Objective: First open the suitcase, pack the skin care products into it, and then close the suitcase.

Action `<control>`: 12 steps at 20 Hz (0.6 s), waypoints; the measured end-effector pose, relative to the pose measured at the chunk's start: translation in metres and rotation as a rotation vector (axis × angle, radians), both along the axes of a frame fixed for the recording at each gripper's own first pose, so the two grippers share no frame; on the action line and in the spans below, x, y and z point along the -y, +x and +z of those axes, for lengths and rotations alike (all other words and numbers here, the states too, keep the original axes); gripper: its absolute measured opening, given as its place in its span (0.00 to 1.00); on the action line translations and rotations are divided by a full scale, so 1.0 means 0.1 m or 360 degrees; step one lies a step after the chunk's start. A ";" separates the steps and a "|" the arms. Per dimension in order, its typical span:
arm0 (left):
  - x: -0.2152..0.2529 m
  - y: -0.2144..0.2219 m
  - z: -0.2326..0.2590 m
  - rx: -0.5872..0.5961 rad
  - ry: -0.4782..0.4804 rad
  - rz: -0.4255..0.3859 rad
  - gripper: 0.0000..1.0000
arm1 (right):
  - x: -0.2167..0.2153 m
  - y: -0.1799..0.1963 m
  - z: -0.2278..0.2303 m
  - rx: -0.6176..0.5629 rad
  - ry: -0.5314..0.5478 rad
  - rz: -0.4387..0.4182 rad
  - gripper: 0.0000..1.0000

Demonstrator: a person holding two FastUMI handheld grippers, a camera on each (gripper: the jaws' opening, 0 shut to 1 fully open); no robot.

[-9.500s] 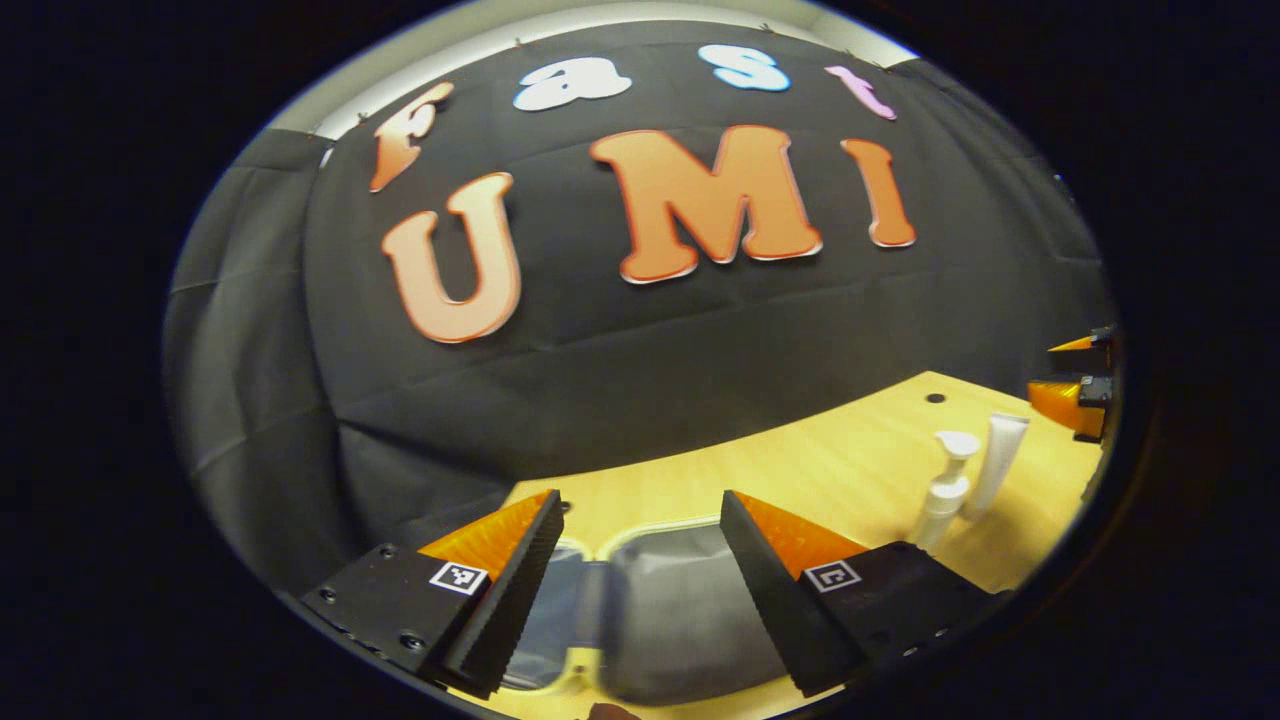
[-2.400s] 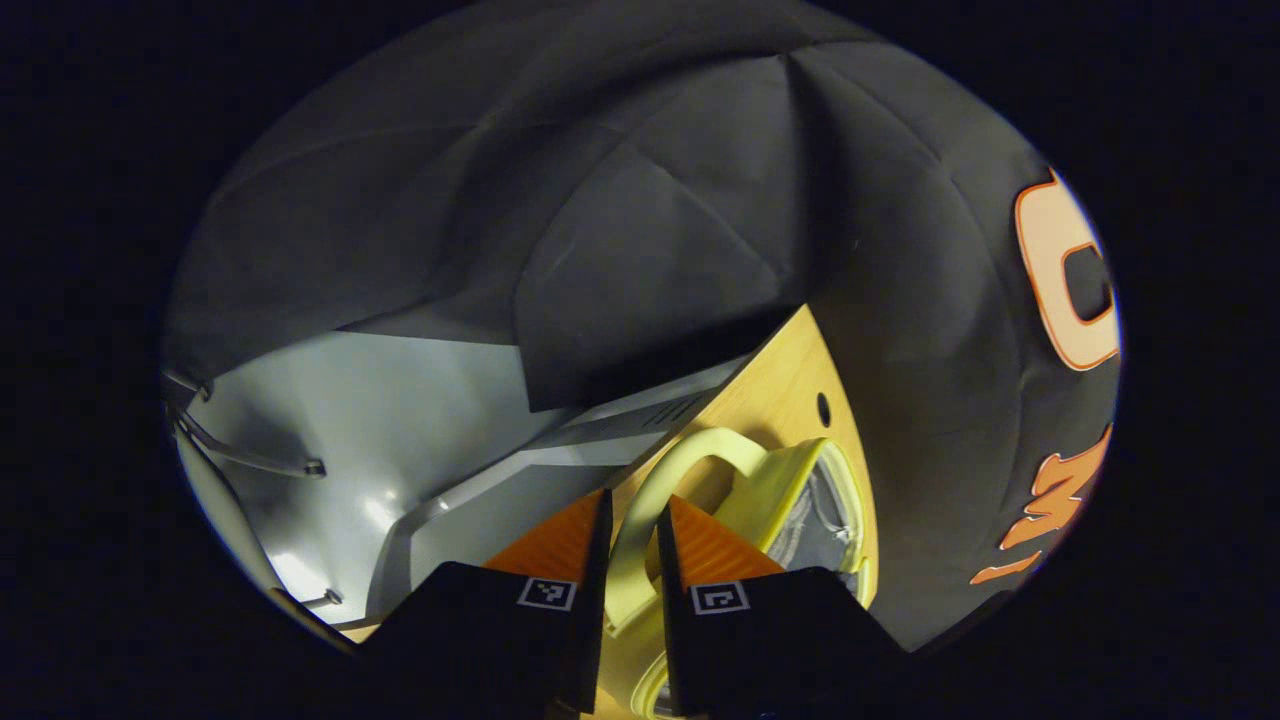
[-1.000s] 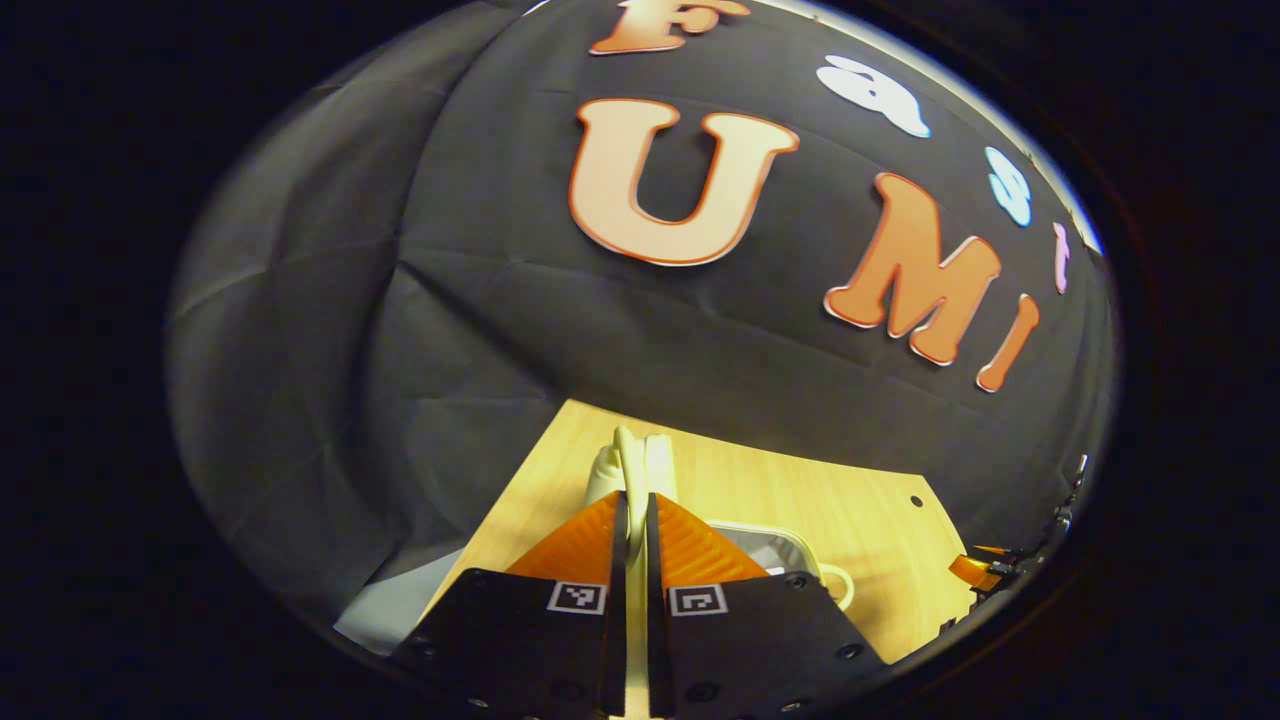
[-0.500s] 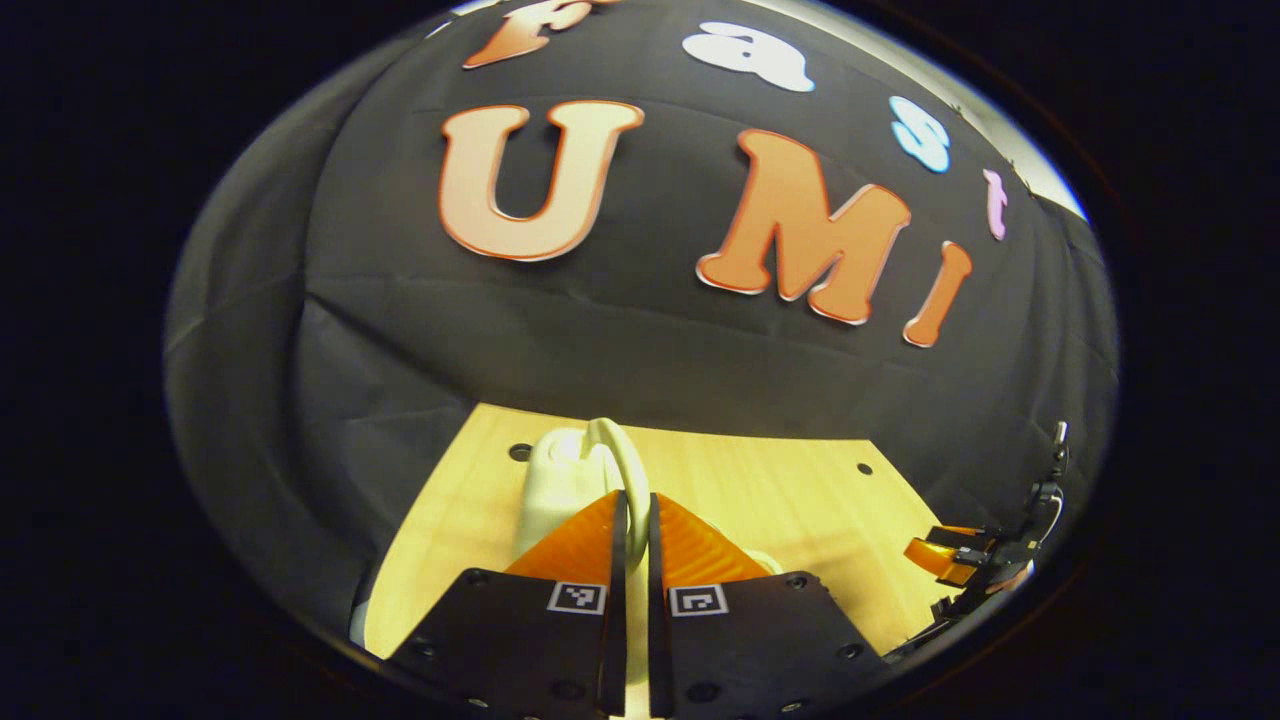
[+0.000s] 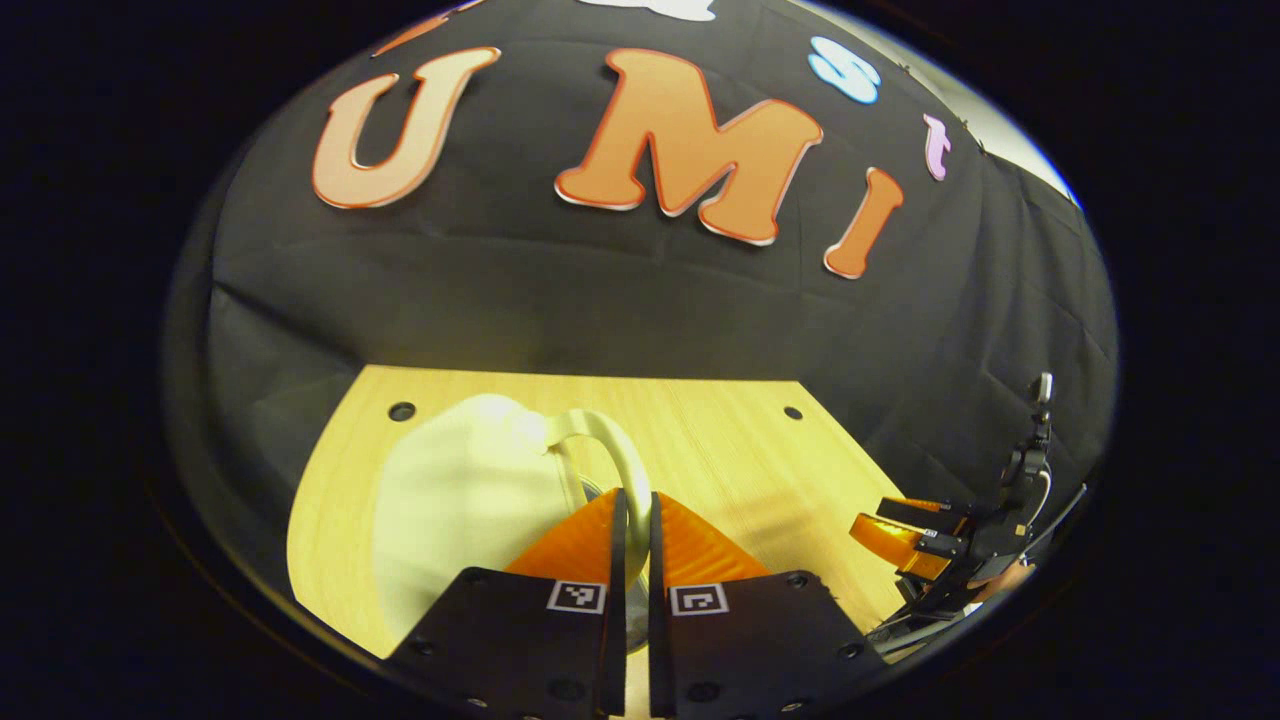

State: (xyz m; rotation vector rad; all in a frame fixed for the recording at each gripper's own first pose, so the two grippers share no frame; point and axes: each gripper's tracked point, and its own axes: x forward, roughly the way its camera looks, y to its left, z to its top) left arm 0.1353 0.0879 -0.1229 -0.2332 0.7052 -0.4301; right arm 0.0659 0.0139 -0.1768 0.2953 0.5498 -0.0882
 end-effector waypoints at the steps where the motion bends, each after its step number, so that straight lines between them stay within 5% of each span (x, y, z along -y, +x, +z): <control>1: 0.13 -0.02 -0.11 -0.0035 0.0004 -0.0033 0.10 | 0.03 -0.01 -0.02 -0.0011 0.0015 -0.0006 0.93; 6: 0.62 -0.21 -0.72 -0.0205 0.0017 -0.0168 0.10 | 0.16 -0.03 -0.08 -0.0025 0.0014 -0.0024 0.93; 12: 0.88 -0.34 -1.23 -0.0239 0.0312 -0.0223 0.12 | 0.18 -0.02 -0.08 -0.0019 0.0004 -0.0010 0.93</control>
